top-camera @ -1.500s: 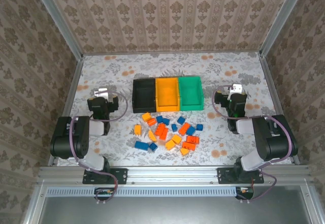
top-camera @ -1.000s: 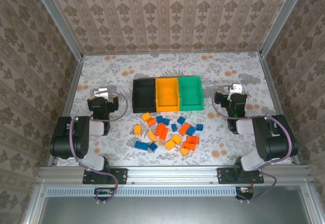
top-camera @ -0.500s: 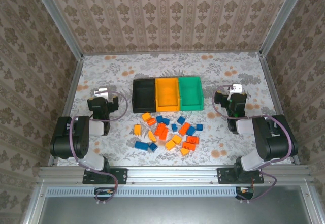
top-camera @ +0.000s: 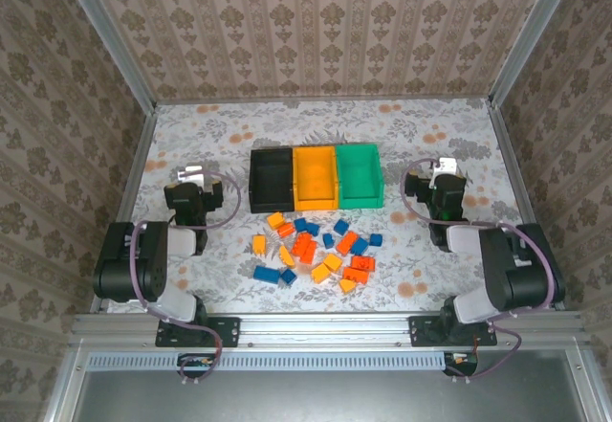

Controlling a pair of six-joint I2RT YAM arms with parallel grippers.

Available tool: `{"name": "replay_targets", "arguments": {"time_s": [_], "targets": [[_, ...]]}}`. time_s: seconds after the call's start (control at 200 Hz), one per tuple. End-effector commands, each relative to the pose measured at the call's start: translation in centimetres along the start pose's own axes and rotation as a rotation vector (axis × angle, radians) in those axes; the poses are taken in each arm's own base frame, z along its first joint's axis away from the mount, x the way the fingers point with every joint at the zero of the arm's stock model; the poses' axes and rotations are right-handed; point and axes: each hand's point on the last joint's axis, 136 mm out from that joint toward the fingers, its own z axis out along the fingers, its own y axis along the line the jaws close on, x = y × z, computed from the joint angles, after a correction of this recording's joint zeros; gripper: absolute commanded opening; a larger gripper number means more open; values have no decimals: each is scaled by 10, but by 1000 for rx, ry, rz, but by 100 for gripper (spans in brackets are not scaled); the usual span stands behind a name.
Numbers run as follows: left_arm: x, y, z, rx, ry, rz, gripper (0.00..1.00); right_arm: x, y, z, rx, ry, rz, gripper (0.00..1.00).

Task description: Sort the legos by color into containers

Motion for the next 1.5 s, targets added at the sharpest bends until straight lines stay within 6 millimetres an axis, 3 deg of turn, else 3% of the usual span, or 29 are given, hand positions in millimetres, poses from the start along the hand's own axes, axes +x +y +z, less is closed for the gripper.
{"name": "replay_targets", "arguments": {"time_s": [0.0,0.12,0.2,0.29,0.385,0.455,0.535,0.75,0.91,1.125,1.245,1.395,1.495], "targets": [[-35,9,-12,-90,-37,7,100,-49,-10,-16,49,-37,36,100],[-71,18,-29,-120,-89,-31,100,-68,-12,-29,76,-51,62,100],[-97,28,-44,-137,-154,-141,100,-76,-15,-36,134,-53,81,100],[-117,41,-55,-136,-232,-342,100,-76,-31,-38,243,-19,232,100],[-111,67,-63,-187,-194,-626,100,-64,-38,-44,295,86,444,100],[-87,84,-69,-238,-97,-900,100,-51,-41,-47,320,152,521,100],[-94,84,-72,-135,-106,-941,100,-48,-27,-41,228,167,515,100],[-105,57,-72,98,-64,-982,100,-32,-3,-50,119,255,536,100],[-108,29,-80,229,-9,-974,100,-8,28,-65,10,398,439,100],[-75,-28,-111,315,198,-839,100,38,80,-91,-93,576,203,100],[-57,-53,-123,394,251,-809,100,73,107,-102,-144,676,154,92],[-42,-71,-133,436,291,-748,100,100,126,-107,-140,712,165,83],[-30,-78,-135,446,319,-734,100,108,125,-107,-94,704,161,72]]}}
